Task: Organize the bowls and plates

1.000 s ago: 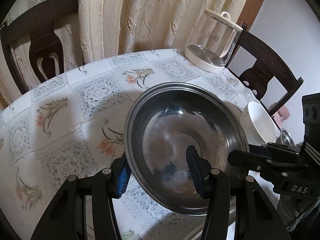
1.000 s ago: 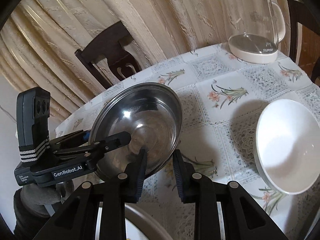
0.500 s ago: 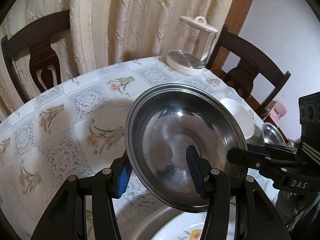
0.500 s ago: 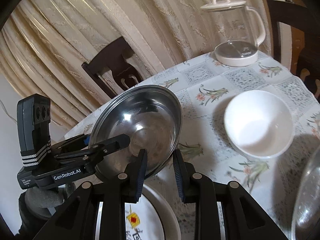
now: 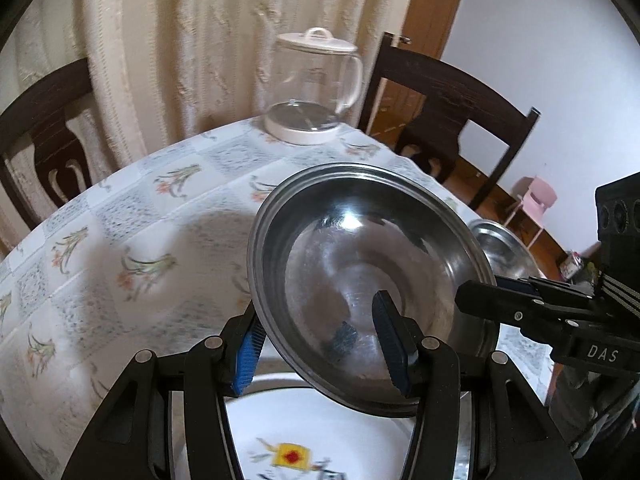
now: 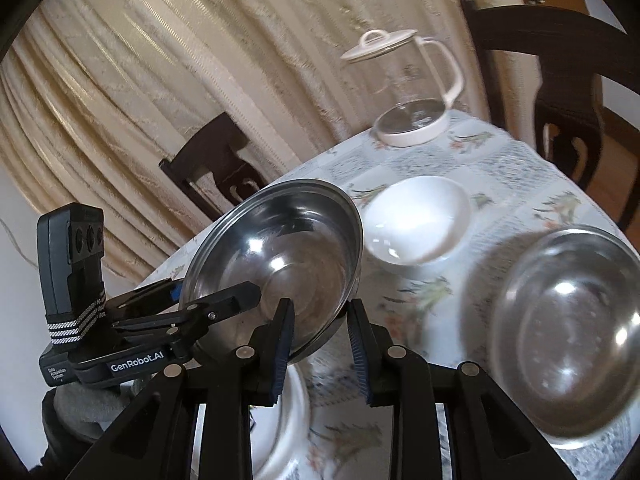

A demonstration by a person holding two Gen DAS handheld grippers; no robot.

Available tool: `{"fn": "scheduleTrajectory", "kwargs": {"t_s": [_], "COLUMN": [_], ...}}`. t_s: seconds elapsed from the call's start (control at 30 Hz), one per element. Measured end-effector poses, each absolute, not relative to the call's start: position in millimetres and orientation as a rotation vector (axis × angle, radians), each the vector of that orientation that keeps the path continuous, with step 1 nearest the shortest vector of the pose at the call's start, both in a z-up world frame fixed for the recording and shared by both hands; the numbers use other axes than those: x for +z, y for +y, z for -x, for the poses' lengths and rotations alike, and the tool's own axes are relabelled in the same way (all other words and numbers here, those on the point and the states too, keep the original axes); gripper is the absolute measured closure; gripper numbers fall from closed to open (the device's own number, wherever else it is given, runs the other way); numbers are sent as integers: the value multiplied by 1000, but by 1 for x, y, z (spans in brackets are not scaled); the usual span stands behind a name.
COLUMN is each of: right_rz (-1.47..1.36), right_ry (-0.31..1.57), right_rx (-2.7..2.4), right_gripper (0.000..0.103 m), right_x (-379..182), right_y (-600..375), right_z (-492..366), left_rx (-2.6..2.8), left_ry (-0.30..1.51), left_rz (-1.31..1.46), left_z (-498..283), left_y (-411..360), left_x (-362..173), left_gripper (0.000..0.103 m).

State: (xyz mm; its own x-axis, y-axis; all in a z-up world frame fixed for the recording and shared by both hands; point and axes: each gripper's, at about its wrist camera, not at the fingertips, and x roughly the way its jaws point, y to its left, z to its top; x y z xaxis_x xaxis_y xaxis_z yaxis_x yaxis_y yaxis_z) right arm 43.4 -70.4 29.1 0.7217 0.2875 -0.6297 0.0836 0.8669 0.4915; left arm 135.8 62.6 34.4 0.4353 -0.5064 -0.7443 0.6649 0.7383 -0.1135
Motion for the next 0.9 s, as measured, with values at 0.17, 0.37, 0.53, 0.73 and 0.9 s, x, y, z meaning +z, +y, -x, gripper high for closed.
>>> {"fn": "scheduleTrajectory", "kwargs": {"t_s": [0.17,0.37,0.53,0.73,0.9], "right_rz": [-555,-581,-601,-630,-653], "right_ry": [746,725,707,704,702], "right_rx": [78,27,-16,-65,-95], "right_gripper": [72,72,72,72,72], "right_x": [26,25,25,17,11], "right_y": [-95,-123,-144,-166,-180], "right_z": [-16,13,33,50,59], "left_rx": [-772,-820,-861,-894,-913], "left_ry": [850,861,877,895,909], "left_rz": [-238,-266,-286,-301,-314], "left_z": [-114,-95,-81,-71,-68], "left_y": [35,-2,-32,-65,-87], "left_x": [33,27,20,11,2], "left_gripper": [50,50,50,50,50]}}
